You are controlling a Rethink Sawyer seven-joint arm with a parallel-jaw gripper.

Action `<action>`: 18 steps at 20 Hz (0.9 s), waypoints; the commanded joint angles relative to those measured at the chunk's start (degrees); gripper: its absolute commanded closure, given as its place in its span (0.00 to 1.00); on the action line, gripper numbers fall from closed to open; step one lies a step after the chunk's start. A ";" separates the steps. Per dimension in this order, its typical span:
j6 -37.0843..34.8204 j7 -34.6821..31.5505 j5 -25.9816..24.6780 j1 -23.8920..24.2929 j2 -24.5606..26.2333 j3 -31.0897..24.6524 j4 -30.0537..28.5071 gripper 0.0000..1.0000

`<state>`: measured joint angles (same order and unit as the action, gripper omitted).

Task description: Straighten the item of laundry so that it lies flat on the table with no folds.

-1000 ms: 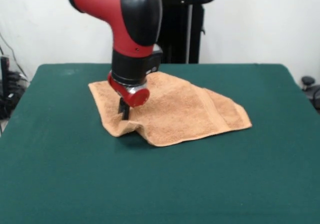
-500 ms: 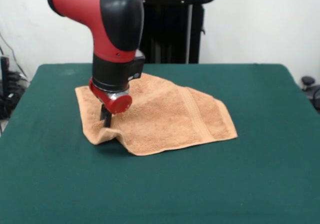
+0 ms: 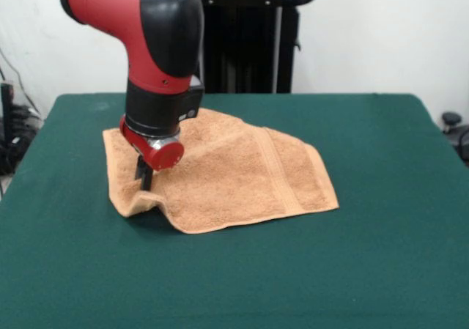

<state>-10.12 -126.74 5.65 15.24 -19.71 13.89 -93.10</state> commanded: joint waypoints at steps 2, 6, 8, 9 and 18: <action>1.80 -1.53 -2.40 1.71 3.15 -0.33 9.62 1.00; 0.39 -0.64 -3.42 2.53 3.14 -0.84 11.39 1.00; -0.19 -0.43 -3.87 2.91 3.21 -1.17 12.03 1.00; -0.36 -0.34 -4.04 3.08 3.34 -1.27 12.44 1.00; -3.89 1.00 -5.71 5.13 4.64 -3.06 16.89 1.00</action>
<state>-10.13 -126.74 2.66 19.77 -16.20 14.32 -81.84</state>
